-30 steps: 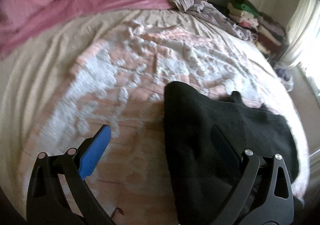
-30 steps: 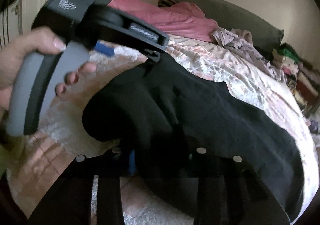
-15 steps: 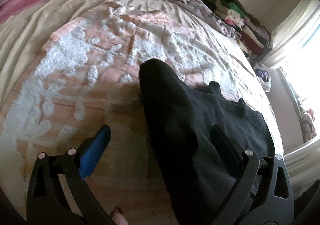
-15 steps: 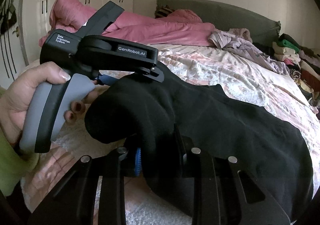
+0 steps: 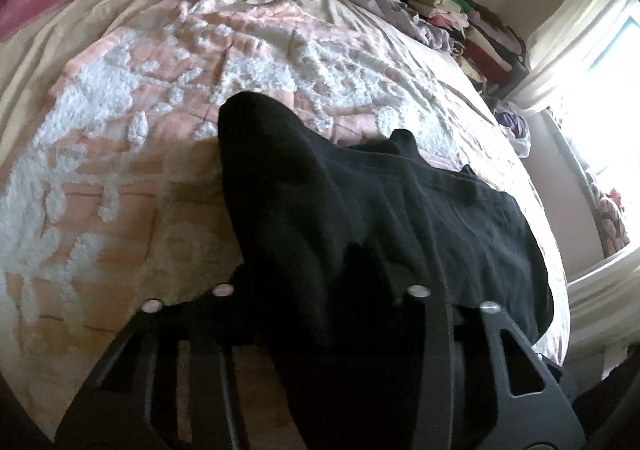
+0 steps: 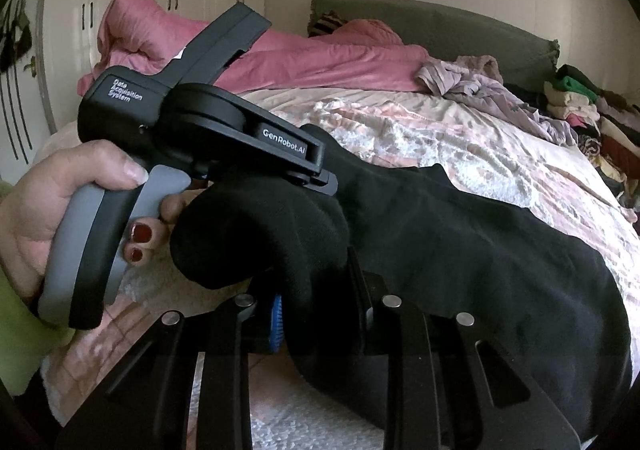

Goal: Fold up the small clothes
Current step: 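Close the right gripper on the folded shirt edge while the left gripper grasps it too, then lift the folded edge with both grippers and fold it over the rest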

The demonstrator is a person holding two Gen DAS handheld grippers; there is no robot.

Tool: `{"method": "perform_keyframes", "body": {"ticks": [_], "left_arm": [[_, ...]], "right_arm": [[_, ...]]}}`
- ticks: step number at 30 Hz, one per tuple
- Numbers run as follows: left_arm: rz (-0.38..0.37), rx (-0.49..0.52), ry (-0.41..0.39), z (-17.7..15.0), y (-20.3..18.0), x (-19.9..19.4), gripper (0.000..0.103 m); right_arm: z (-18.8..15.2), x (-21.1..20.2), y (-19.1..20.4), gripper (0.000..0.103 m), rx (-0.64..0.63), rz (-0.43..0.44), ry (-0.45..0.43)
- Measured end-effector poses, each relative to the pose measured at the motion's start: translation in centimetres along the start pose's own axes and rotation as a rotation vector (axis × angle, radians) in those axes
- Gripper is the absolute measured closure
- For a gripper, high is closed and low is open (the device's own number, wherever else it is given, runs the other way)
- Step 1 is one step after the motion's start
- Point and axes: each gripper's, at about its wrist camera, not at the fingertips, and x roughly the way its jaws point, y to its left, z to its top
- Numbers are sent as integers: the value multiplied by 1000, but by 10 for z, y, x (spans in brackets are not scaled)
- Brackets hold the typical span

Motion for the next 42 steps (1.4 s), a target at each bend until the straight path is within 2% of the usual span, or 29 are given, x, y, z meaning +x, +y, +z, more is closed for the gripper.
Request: {"method": "perform_keyframes", "body": {"ticks": [2,4,15,24,33,42], "left_arm": [[16,28,-14,-1,-6,-3,84],[37,57,-33,-1,-16,-7,86],[106,139,-92,1,-73,-34,87],[138,229,-120,7,-143,-42,87],[136,286,-106,1,-205,-21,87],[161,332,-65,-6,-242,10,87]], "right_arm": [[0,-1,-1,79,6,-1,-2],[1,-5,-3,79,18,-6,-14],[1,-48,-32,84,144,-18,-105],[-8,-89,-69,86,258,-51,-164],[-30,-115,-110,88,372,-95,-170],[-57,-119,-133,89,461,-103,-153]]}}
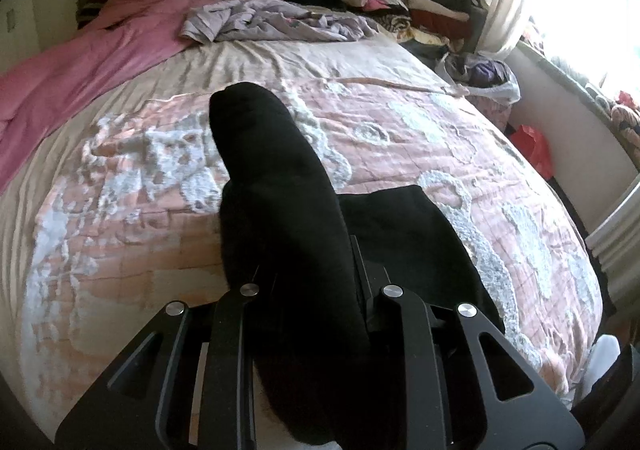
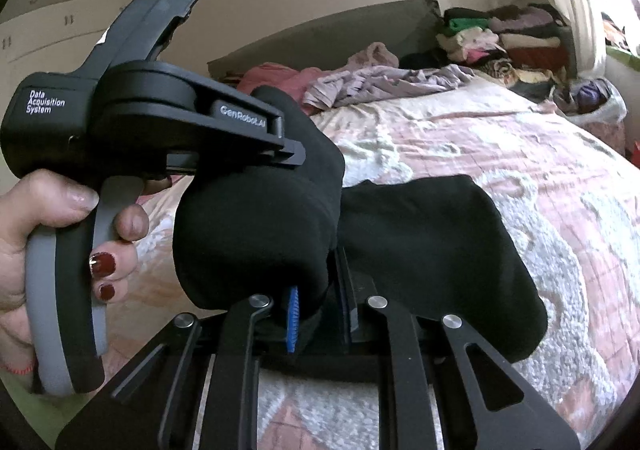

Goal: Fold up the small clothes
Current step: 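Lift the folded edge with both grippers and fold it over the rest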

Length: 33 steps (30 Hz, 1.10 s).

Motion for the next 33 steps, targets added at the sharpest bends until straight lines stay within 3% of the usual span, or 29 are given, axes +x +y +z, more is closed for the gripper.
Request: {"method": "perform_keyframes", "body": {"ticks": [2,13,33], "left_arm": [[1,8,8,1,-7,5,87],[-12,43,58,1,-51,36,87],[-57,37,117,-3,-70,69,83]], "right_arm": [[-2,-2,-6,93,13,0,-2],[-11,-10,-40,93,120,-20,36],[-19,-8,-56,94,171,-55,98]]}}
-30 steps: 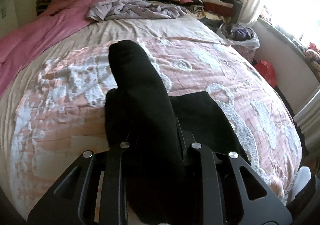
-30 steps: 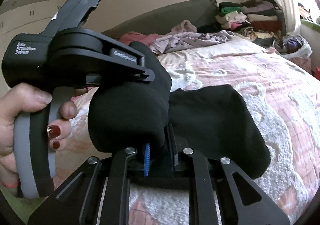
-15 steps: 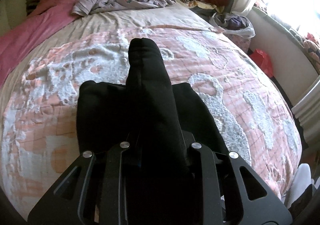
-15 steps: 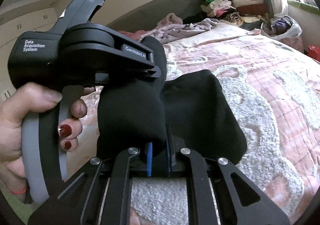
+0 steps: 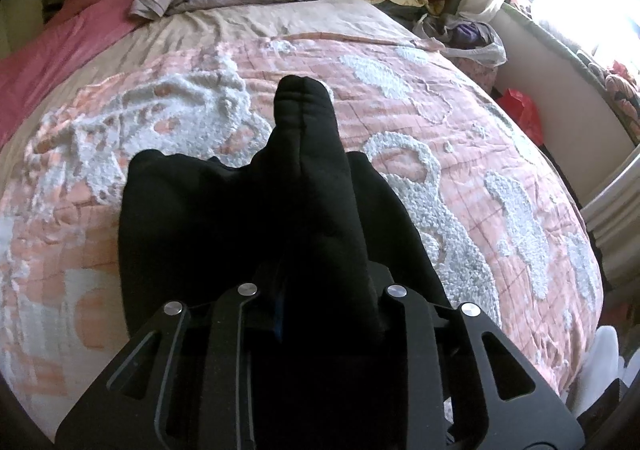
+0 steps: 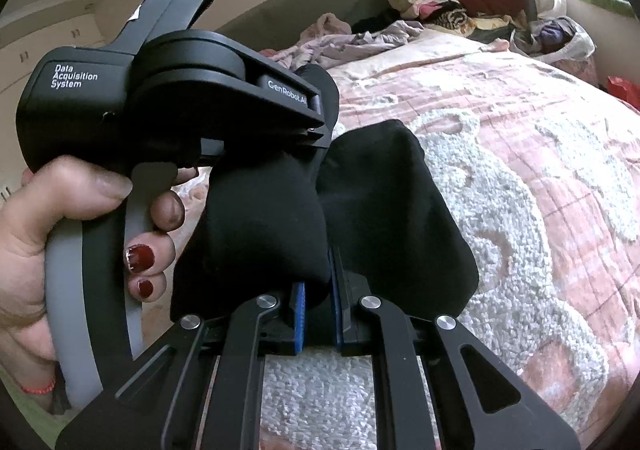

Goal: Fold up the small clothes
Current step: 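Lift the folded edge with both grippers and fold it over the rest, then open both grippers and release the folded black bundle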

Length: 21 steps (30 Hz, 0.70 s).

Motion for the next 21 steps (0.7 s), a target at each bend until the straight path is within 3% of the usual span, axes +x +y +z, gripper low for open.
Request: {"method": "perform_keyframes", "body": {"ticks": [3,7,13,15,17,21], "left_arm": [[-23,-6,7,0,0,4,82],[-69,-23,4,1,1,7,71],[-103,-55,5,2,5,9,68],[-109,-55,4,2,3,7,63],[-144,-69,0,3,4,3,49],[-185,-94,-8,4,7,-7,48]], "right_arm": [[0,3,-2,94,3,5,14],[0,4,-4,93,3,9,18],[1,6,-6,92,0,4,21],[2,6,-8,87,5,4,24],[2,6,-9,86,6,0,29],[2,8,-13,82,17,-10,41]]}}
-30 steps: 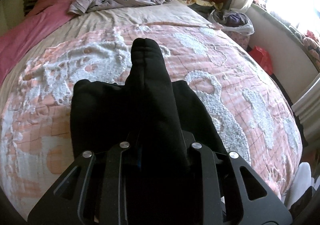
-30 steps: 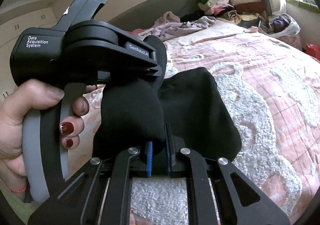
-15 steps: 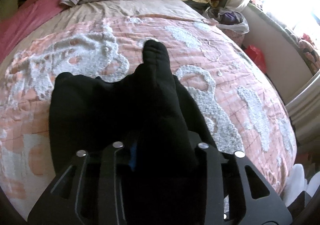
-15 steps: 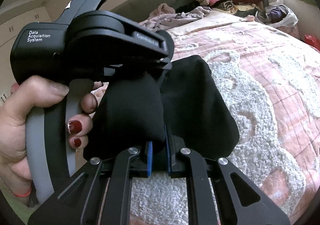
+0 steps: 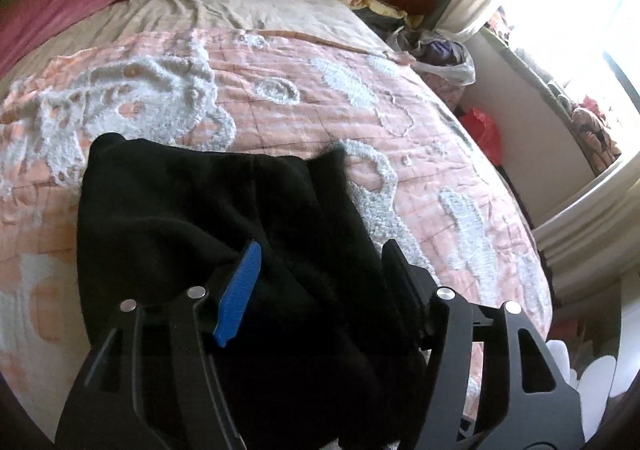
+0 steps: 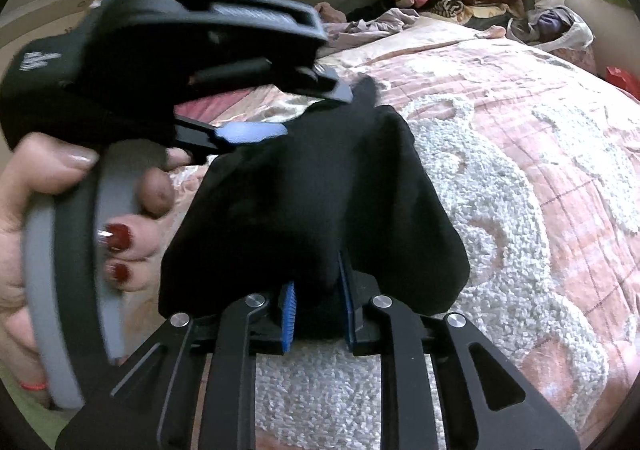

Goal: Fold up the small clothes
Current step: 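Open both grippers and release the folded black bundle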

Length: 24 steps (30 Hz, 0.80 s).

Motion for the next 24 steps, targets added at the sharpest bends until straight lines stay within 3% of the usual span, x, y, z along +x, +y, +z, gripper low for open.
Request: {"method": "perform_keyframes", "body": {"ticks": [7,10,12,14,17,24], "left_arm": [[13,-28,-53,-2,17,-26,48],[44,-47,-85,-5,34,-41,48],[79,-58,-112,-9,47,-52,48],[111,-60,-133,-13,56,-60,48],[177,-62,-143,-25,72,-66,48],[269,-21,-96,-61,91,-52,48]], "right_arm": [[5,-5,-8,72,35,16,12],[8,-15,-12,62,37,25,11],[9,-20,-14,43,40,43,18],[11,-24,-18,41,66,73,15],[15,-27,-21,24,86,133,38],[30,-7,-22,18,125,182,105]]}}
